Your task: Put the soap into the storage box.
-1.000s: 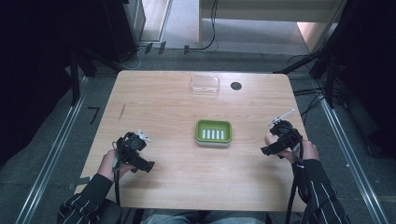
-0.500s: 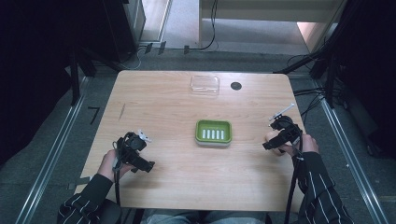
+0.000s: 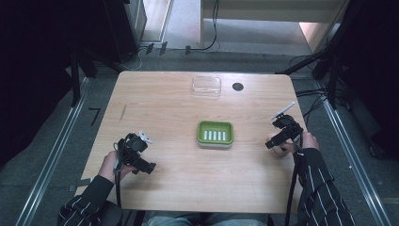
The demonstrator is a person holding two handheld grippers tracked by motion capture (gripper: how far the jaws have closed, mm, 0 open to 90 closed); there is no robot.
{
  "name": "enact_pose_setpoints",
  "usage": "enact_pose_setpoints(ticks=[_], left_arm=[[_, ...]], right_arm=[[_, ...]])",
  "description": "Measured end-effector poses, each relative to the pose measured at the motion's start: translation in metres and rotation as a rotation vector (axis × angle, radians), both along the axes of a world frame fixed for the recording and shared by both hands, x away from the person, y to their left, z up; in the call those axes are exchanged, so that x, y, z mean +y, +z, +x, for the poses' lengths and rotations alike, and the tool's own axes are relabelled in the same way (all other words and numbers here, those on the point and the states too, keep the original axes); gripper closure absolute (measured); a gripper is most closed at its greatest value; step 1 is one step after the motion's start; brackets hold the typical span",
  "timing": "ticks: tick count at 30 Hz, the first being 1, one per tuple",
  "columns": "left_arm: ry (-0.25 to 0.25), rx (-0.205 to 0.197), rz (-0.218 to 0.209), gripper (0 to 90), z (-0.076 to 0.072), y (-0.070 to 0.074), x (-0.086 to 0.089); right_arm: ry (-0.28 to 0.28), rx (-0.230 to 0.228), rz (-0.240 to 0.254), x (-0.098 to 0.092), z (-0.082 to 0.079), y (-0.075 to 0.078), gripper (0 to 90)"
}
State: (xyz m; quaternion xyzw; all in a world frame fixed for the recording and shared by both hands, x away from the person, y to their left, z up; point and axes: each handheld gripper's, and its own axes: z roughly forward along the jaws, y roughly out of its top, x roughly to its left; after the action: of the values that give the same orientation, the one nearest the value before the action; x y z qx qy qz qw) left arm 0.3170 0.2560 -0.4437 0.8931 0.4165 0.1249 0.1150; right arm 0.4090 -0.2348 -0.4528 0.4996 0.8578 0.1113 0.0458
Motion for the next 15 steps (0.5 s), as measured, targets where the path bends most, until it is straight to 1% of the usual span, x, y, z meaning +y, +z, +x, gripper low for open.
enact_pose_setpoints(ticks=[1,2,3,8,10,12,15], left_arm=[[0.001,0.000,0.000,0.5,0.0001,-0.0001,0.0002],[0.001,0.000,0.000,0.5,0.0001,-0.0001,0.0002],[0.002,-0.001,0.001,0.5,-0.0001,-0.0002,0.0001],[0.000,-0.003,-0.001,0.5,-0.0003,-0.0001,0.0001],[0.000,-0.003,-0.001,0.5,-0.0003,-0.0001,0.0000],[0.000,-0.002,0.000,0.5,-0.0002,-0.0001,0.0000],[-0.002,0.000,-0.001,0.5,0.0000,-0.0001,0.0000]], right_arm=[[-0.007,0.008,-0.003,0.0004,0.0001,-0.0007,14.2],[-0.007,0.008,-0.003,0.0004,0.0001,-0.0007,14.2],[-0.006,0.011,-0.015,-0.0003,0.0002,-0.0021,15.4],[-0.016,0.020,-0.025,-0.0021,0.0002,-0.0046,17.9],[-0.022,0.022,-0.022,-0.0035,0.0004,-0.0059,18.7],[-0.032,0.038,-0.024,-0.0056,0.0011,-0.0088,19.5],[-0.028,0.042,-0.027,-0.0067,0.0016,-0.0104,20.9]])
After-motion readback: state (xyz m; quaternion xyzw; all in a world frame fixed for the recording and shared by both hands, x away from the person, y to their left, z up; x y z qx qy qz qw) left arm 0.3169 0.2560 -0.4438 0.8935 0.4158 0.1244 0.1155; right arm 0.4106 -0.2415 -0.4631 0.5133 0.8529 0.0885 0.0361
